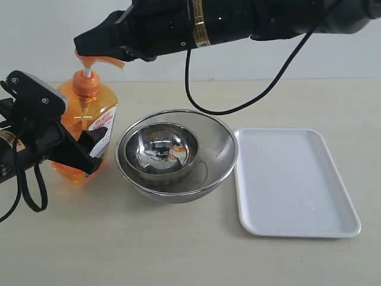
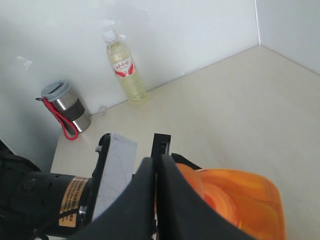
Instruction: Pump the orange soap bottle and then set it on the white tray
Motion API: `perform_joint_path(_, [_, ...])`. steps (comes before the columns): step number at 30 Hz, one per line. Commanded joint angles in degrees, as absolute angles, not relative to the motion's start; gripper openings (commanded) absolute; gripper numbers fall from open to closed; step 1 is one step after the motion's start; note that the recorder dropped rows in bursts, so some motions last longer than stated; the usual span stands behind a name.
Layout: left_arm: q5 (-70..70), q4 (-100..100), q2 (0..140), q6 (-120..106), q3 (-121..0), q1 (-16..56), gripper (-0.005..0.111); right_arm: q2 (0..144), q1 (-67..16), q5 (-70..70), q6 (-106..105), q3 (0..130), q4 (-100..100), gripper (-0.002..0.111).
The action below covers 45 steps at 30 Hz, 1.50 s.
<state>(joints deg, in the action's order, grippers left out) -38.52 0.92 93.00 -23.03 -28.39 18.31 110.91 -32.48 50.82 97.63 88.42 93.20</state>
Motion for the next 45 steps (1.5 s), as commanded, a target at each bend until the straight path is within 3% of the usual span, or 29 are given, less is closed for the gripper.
perform_joint_path(1, [-43.66, -1.08, 92.33, -22.72, -29.37, 18.71, 0.011, 113.36, -32.55, 47.14, 97.35, 87.32, 99.95, 0.0])
perform_joint_path(30, [-43.66, -1.08, 92.33, -22.72, -29.37, 18.71, 0.011, 116.07, -32.55, 48.16, 96.88, 87.32, 99.95, 0.0])
perform_joint_path(45, [-43.38, -1.08, 92.33, -22.72, -29.37, 18.71, 0.011, 110.6, -32.55, 46.04, 95.82, 87.32, 99.95, 0.0])
